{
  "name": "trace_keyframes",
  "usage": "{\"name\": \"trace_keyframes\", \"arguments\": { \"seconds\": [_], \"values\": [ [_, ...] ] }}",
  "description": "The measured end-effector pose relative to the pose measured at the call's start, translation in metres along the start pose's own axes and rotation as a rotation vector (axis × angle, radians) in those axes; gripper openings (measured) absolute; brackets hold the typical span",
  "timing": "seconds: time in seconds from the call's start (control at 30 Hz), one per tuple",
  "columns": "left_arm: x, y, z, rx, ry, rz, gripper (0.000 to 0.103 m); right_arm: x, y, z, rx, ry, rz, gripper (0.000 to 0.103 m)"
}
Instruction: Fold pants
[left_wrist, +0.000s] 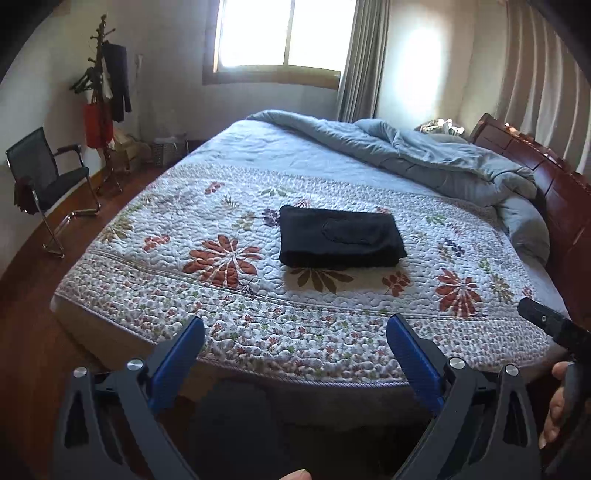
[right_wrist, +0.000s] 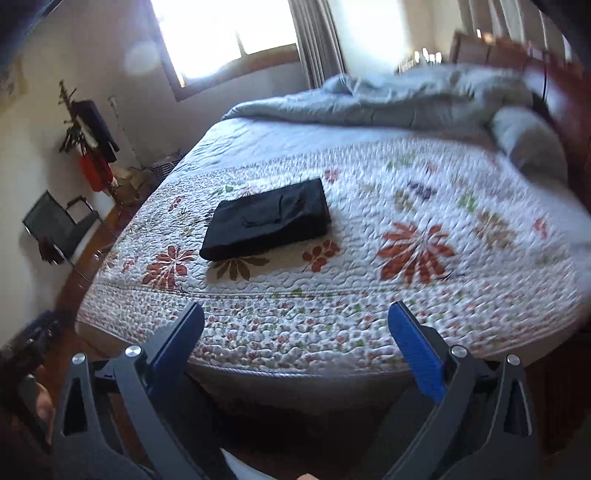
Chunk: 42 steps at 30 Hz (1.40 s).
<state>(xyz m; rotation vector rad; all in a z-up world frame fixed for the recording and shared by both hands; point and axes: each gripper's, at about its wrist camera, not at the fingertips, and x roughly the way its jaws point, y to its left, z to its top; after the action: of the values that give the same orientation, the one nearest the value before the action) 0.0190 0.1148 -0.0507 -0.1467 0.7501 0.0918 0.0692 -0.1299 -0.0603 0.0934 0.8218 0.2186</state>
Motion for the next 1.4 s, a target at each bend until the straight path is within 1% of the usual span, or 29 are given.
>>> {"name": "trace_keyframes", "arguments": {
  "seconds": [0.07,0.1,0.2,0.33,0.5,0.8,1.03,1.23,1.4],
  "values": [
    [-0.025,-0.004,-0.001,0.003,-0.019,-0.011,0.099,-0.019,0.009,-0.003,-0.038,-0.022,0.006,0.099],
    [-0.036,-0.006,-0.003,0.005,-0.03,-0.005,0.099,-0.029,0.014,-0.004,-0.049,-0.033,0.009,0.099],
    [-0.065,-0.012,-0.006,0.015,-0.07,0.018,0.099,-0.069,0.028,-0.01,-0.076,-0.104,-0.019,0.099],
    [-0.103,-0.02,-0.01,0.032,-0.133,0.047,0.099,-0.105,0.039,-0.014,-0.102,-0.167,-0.058,0.099],
    [-0.123,-0.028,-0.016,0.032,-0.141,0.036,0.099,-0.126,0.05,-0.021,-0.122,-0.184,-0.071,0.099],
    [-0.119,-0.03,-0.026,0.022,-0.115,0.017,0.099,-0.127,0.051,-0.028,-0.127,-0.164,-0.079,0.099],
    [-0.111,-0.03,-0.022,0.014,-0.098,-0.011,0.099,-0.122,0.05,-0.026,-0.136,-0.168,-0.082,0.099],
    [-0.105,-0.034,-0.019,0.029,-0.101,-0.007,0.099,-0.11,0.051,-0.024,-0.14,-0.144,-0.076,0.099],
    [-0.099,-0.034,-0.015,0.027,-0.109,-0.005,0.099,-0.107,0.052,-0.021,-0.143,-0.147,-0.068,0.099]
  ]
}}
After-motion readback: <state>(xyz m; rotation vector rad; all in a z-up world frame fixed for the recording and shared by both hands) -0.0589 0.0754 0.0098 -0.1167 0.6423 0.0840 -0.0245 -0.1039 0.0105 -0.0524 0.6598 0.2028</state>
